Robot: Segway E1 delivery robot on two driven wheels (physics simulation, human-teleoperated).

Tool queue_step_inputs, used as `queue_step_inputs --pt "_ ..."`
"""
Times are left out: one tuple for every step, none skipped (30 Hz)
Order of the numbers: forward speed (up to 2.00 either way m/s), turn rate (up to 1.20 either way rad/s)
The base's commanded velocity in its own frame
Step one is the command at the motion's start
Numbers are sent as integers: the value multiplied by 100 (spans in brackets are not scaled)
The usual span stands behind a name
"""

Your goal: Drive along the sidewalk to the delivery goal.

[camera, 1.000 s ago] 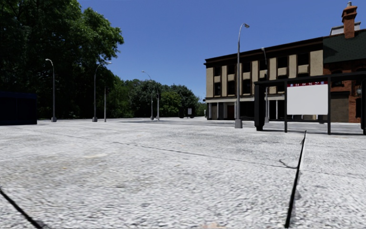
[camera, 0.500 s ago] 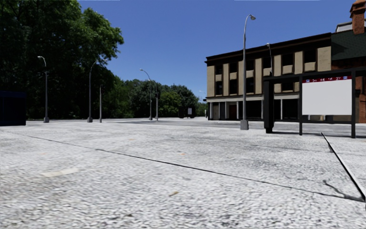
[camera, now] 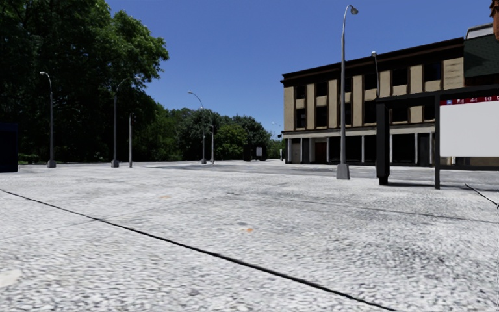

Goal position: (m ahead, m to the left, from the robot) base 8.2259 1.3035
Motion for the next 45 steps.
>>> queue_step_inputs --pt "200 0" --pt "200 0" --pt "200 0" --pt "200 0" --pt "200 0" --pt "200 0" --pt "200 0" --pt "200 0" --pt "200 0" --pt "200 0" --pt "200 0" --pt "200 0" --pt "200 0" --pt "200 0" --pt "200 0" --pt "200 0" --pt "200 0" --pt "200 0" --pt "200 0" --pt "200 0" --pt "200 0" --pt "200 0" --pt "200 0" --pt "200 0" --pt "200 0" --pt "200 2" --pt "200 7" --pt "200 11" --pt "200 11" --pt "200 19" --pt "200 19" --pt "200 19" --pt "200 20" --pt "200 20" --pt "200 20" --pt "200 20" --pt "200 20" --pt "200 20" --pt "200 20" --pt "200 20" --pt "200 20" --pt "200 20" --pt "200 20" --pt "200 20" --pt "200 20"
